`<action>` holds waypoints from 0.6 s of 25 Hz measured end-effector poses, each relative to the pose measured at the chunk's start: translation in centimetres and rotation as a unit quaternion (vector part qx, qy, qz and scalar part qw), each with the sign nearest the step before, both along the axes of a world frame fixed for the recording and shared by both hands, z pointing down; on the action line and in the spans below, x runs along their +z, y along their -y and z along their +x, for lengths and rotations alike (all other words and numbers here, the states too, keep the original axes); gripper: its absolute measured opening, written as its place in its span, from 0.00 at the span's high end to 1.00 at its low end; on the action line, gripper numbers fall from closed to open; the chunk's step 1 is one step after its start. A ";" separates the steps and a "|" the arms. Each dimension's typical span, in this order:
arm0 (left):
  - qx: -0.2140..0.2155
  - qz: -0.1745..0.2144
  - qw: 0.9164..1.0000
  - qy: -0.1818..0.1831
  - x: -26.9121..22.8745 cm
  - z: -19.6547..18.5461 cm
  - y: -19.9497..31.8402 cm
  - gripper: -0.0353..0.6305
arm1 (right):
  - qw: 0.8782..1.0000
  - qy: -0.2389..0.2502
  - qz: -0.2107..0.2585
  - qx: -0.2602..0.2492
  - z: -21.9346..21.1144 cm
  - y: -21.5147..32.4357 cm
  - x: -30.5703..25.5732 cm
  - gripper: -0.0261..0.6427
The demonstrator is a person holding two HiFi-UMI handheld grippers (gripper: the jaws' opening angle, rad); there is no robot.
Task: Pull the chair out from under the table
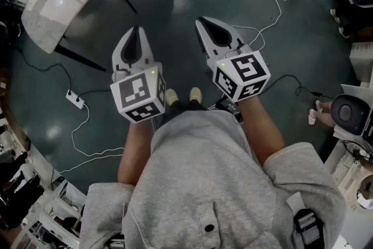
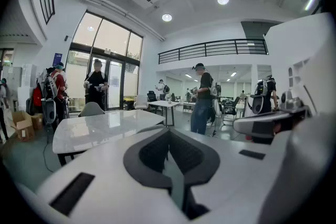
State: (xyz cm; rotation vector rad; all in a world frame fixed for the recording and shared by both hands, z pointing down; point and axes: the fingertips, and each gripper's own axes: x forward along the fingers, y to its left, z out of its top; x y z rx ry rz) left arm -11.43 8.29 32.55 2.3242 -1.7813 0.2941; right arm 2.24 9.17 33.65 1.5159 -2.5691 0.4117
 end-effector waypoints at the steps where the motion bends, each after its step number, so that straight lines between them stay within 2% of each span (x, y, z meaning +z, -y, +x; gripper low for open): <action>1: 0.002 0.000 1.000 -0.002 0.0 0.0 -0.1 0.92 | 1.000 -0.002 -0.001 -0.001 -0.1 -0.1 0.1 0.92; 15: 0.020 -0.011 1.000 -0.015 0.0 -2.8 -2.0 0.93 | 1.000 0.010 -0.008 0.017 -2.3 -1.8 -0.3 0.93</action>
